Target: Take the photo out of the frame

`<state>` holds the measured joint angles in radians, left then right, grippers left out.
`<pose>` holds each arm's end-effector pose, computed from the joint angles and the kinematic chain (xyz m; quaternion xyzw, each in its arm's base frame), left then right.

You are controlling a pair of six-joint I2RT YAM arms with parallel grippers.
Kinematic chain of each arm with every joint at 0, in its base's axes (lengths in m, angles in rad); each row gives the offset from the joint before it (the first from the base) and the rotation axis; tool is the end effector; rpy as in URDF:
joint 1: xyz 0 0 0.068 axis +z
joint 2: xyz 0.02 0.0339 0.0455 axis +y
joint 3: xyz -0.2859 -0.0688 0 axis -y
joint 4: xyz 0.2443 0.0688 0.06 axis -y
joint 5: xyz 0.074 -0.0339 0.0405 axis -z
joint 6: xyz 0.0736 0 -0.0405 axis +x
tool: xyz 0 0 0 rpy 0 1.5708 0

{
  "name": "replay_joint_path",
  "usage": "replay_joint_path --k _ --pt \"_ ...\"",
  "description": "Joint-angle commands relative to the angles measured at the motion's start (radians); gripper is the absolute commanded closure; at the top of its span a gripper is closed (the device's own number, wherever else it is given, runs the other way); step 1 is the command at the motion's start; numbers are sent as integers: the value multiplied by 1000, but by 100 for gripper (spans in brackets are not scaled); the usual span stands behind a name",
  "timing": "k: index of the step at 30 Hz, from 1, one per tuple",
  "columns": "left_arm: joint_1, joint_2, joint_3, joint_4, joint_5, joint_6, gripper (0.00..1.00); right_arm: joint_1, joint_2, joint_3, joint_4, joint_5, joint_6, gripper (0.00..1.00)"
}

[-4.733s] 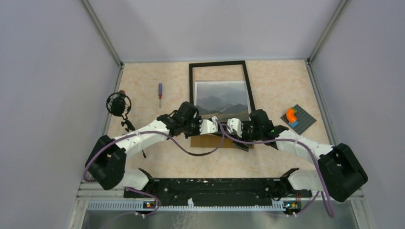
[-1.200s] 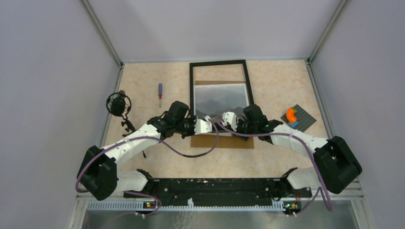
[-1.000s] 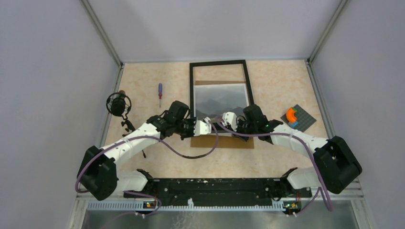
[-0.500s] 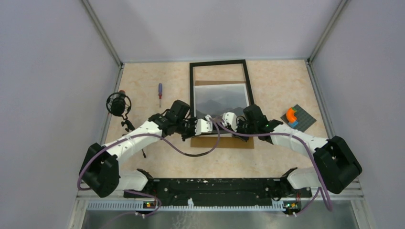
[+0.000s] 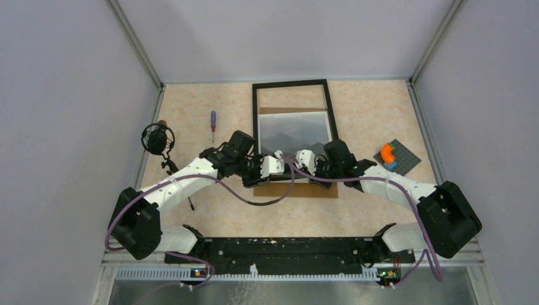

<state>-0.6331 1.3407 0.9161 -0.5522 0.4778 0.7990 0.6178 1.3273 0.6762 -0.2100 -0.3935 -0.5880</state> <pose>0.2058 -0.1930 0.2304 0.6621 0.6554 -0.2019 0.3021 0.2072 0.1819 0.1829 -0.5774 0.7190 0.1884 0.3380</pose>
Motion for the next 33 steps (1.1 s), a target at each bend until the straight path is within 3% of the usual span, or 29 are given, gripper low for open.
replay_joint_path --k 1,5,7,9,11,12,17,23,29,33 --pt "7 -50 -20 34 -28 1 50 -3 -11 43 24 -24 -8 100" --pt "29 -65 15 -7 7 -8 47 -3 -18 62 -3 -22 -4 100" --pt "43 -75 60 -60 56 -27 41 -3 -34 76 -29 -29 -4 100" --pt "45 -94 98 -92 82 -69 28 -3 -60 86 -58 -33 -5 100" --pt "50 -124 130 -94 77 -132 5 -3 -91 100 -97 -38 -6 100" --pt "56 -146 143 -96 77 -165 2 -2 -106 112 -131 -42 -6 100" --pt "107 -241 202 -75 65 -328 1 -1 -194 179 -281 -61 -28 100" --pt "177 -301 261 13 -90 -529 1 3 -279 308 -505 -87 -91 100" --pt "286 -314 241 44 -92 -592 1 3 -312 567 -724 -57 -172 100" --pt "322 -327 196 77 -39 -631 1 3 -300 753 -774 -7 -166 100"
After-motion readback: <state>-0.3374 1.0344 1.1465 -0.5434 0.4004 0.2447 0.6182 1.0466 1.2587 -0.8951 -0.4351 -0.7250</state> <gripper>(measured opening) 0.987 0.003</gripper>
